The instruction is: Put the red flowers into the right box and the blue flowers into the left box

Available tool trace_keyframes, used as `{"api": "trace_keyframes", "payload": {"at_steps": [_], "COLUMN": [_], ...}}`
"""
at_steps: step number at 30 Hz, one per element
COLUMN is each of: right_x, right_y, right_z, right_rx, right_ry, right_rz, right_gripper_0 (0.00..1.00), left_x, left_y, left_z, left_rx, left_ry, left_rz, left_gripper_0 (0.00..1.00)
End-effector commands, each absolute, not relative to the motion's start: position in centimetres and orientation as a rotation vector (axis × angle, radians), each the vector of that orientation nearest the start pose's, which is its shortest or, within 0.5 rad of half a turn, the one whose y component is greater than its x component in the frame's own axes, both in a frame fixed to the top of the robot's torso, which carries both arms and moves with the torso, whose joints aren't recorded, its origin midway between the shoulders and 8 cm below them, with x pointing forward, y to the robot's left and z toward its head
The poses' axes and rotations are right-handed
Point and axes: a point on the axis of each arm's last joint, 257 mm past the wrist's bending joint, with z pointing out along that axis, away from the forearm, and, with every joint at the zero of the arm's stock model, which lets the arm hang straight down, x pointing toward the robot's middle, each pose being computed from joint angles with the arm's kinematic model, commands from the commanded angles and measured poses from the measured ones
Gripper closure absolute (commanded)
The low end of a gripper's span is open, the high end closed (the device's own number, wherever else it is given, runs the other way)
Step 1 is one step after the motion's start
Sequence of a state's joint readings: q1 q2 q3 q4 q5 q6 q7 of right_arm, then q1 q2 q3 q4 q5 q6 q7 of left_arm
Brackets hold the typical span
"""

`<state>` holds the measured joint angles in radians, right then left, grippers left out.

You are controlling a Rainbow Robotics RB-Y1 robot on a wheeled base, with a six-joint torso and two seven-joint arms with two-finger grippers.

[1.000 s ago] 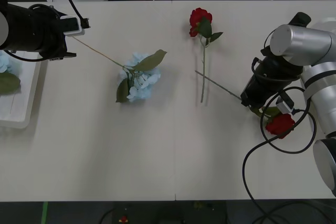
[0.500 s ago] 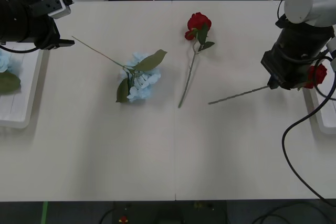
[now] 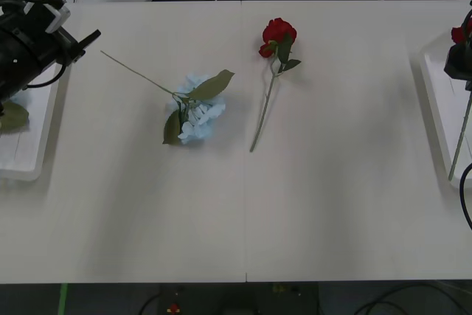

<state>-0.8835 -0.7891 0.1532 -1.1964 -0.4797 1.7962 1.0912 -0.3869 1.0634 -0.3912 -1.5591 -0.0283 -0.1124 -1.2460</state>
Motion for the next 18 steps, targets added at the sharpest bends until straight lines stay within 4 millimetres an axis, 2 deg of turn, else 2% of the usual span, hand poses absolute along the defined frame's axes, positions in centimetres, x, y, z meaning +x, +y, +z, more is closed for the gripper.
{"api": "trace_keyframes", "payload": {"at_steps": [1,6,9,14,18], "right_x": [54.9,58.0,59.0,59.5,59.0], "right_y": [-48.4,-50.8,-52.5,-56.1,-58.6], "right_z": [-9.2,-7.5,-7.4,-7.7,-8.5], "right_rx": [0.439,0.220,0.139,-0.029,-0.073], "right_ry": [2.604,2.505,2.467,2.434,2.429], "right_rz": [-0.444,-0.554,-0.637,-0.857,-0.987], "right_gripper_0": [1.00,1.00,1.00,1.00,1.00], "left_x": [60.0,58.3,57.6,58.7,59.8], "left_y": [30.3,31.0,32.1,32.7,32.1], "left_z": [-3.2,-6.7,-8.3,-7.9,-6.9], "left_rx": [1.111,1.389,1.609,1.942,2.062], "left_ry": [1.058,0.950,0.895,0.740,0.650], "left_rz": [0.397,0.336,0.359,0.527,0.634], "left_gripper_0": [0.00,0.00,0.00,0.00,0.00]}}
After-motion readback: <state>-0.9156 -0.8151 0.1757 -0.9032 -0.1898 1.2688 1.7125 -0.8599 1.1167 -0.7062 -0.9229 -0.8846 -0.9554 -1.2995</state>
